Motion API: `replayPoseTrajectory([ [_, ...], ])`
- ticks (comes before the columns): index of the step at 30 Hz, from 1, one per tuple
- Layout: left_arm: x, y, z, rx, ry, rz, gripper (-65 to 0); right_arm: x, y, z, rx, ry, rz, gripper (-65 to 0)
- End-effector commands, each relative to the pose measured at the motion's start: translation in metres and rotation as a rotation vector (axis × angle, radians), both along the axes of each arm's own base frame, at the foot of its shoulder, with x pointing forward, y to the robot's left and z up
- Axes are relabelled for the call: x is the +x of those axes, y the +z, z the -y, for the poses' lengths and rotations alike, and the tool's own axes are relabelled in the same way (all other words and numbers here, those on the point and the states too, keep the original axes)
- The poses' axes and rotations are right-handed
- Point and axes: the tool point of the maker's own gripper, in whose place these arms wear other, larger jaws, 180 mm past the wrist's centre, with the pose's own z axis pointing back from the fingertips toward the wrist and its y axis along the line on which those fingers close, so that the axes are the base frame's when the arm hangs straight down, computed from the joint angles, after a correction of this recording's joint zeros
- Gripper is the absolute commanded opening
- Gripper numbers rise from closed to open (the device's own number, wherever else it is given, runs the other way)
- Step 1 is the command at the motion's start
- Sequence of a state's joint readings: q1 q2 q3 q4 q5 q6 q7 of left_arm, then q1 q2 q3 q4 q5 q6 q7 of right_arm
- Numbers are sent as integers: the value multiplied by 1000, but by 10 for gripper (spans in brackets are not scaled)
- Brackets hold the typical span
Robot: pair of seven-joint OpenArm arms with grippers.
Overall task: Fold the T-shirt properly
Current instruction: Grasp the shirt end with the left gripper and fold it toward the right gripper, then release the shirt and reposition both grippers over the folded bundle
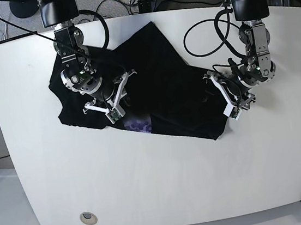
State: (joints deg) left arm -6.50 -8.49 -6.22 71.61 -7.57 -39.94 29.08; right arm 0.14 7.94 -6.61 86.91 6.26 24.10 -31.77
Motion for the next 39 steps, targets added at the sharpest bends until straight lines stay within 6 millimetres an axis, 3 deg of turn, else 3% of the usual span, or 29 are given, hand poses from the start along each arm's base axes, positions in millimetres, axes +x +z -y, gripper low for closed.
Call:
replayPoseTrajectory([
  [1,1,1,-4,26,-5,-9,-184,24,55,-4,25,4,158,-499],
  [4,-1,0,-4,26,-4,-11,-184,35,96,12,64,-89,242,-420],
  [6,-3,-2,-5,26,-2,-17,-184,41,114,46,119,-234,267,-371],
  [11,-9,-7,-5,26,-3,-30,-184,30,111,117,227,-464,199,-235],
  [15,-9,-7,-6,27,-3,-31,-184,8,103,151,364,-585,127,-158],
  [20,-9,-7,-12,41,-1,-31,-184,-17,96,169,484,-641,48,-150],
  [26,-9,-7,-12,41,-1,-30,-184,-43,84,198,411,-683,-13,-150],
  [33,-9,-7,-12,41,-1,-30,-184,-76,38,235,375,-757,-161,-150],
  [39,-9,-7,-12,41,-1,-30,-184,-91,22,233,372,-741,-205,-150],
])
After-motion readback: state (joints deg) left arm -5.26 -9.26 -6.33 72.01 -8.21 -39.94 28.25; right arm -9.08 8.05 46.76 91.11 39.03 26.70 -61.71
